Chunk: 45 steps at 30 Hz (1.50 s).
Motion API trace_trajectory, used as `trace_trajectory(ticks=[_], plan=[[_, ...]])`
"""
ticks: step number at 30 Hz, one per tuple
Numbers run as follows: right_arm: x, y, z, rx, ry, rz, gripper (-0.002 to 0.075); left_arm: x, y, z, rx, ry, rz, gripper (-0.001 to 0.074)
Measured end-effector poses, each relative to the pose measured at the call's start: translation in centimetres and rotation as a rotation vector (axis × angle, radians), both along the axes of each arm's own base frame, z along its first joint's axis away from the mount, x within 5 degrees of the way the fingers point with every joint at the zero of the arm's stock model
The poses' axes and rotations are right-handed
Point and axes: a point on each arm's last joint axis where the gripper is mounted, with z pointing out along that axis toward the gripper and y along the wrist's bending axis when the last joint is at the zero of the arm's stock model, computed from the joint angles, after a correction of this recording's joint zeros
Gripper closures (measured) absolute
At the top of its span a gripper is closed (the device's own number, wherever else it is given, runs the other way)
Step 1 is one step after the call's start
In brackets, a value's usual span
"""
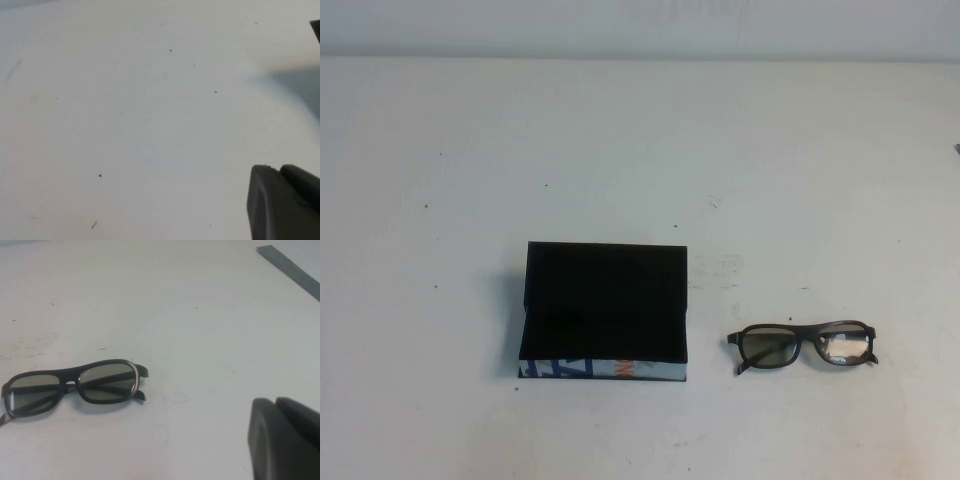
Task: Return glasses to glasses case
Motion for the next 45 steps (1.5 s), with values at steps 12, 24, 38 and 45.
trace_trajectory(ticks=[12, 24, 38, 45], plan=[[0.0, 0.0, 0.0, 0.002, 0.0, 0.0, 0.0739, 0.0, 0.0, 0.0, 0.0, 0.0, 0.0, 0.0735], [0.1, 0.3, 0.4, 0.125, -0.033, 0.001, 0.0739, 0.0, 0.0, 0.0, 0.0, 0.0, 0.0, 0.0734], [0.3, 0.5, 2.2, 0.662, -0.181, -0.05, 0.0739, 0.0, 0.0, 0.0, 0.0, 0.0, 0.0, 0.0734], [-0.2, 1.8, 2.9, 0.753, -0.062, 0.054, 0.0739, 0.0, 0.0, 0.0, 0.0, 0.0, 0.0, 0.0734]])
